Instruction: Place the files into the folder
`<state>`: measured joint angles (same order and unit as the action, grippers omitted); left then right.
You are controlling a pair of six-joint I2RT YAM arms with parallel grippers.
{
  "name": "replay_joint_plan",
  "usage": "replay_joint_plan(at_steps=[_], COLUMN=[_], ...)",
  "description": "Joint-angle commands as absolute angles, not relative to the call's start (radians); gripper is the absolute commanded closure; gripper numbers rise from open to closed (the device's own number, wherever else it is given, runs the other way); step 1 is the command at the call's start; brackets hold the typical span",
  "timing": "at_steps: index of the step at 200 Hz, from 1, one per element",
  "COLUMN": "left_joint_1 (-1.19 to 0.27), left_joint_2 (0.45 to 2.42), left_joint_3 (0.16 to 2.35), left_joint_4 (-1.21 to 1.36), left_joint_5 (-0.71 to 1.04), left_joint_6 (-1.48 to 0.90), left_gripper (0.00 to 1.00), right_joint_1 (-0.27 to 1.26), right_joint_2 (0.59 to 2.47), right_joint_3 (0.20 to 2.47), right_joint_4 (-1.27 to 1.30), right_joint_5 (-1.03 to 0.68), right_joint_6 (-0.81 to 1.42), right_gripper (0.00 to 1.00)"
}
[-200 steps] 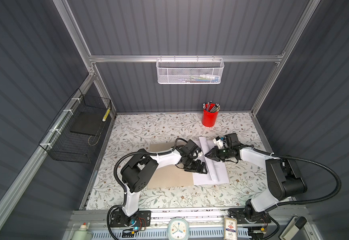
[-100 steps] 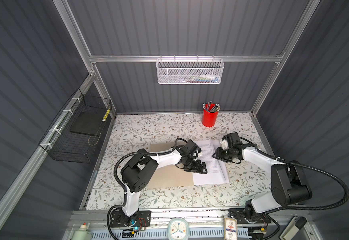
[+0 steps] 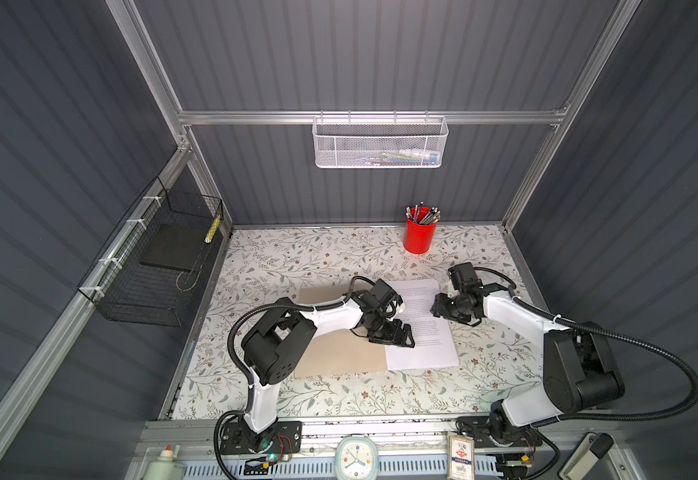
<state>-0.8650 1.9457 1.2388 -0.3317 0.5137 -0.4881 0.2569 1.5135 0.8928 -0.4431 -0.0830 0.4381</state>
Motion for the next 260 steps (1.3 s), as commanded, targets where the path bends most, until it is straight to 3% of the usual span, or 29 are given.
replay_joint_plan(at_steps=[1,30,47,112,150,260], left_joint_1=[-0.867,-0.867,-0.866,-0.867,-0.867,-0.868], left_joint_2=[2.011,2.01,1.997,1.979,1.978,1.996], left_joint_3=[1.194,1.19,1.197,1.209,1.209,1.247], left_joint_4=[-0.376,-0.368,-0.37,-0.371,-0.379,-0.364], left_joint_5=[0.468,0.478,0.484,0.486,0.487,0.522], left_joint_6=[-0.496,-0.493,-0.486,-0.483,-0.482,-0.494], left_gripper=[0.11,0.11,0.11,0.1,0.1,0.1], right_joint_1=[0.262,0.251,0.193,0.092,0.038,0.034], right_joint_2=[1.487,1.484,1.506,1.506,1.493,1.548], right_joint_3=[0.89,0.868,0.849,0.748,0.699,0.67], right_joint_4=[-0.446,-0.426,-0.395,-0.26,-0.215,-0.137], right_joint_5=[-0.112,-0.11,-0.223,-0.398,-0.414,-0.548], right_joint_6=[0.447,0.457,0.475,0.567,0.616,0.644], right_gripper=[0.42,0.37,0.33,0.31,0.29,0.32])
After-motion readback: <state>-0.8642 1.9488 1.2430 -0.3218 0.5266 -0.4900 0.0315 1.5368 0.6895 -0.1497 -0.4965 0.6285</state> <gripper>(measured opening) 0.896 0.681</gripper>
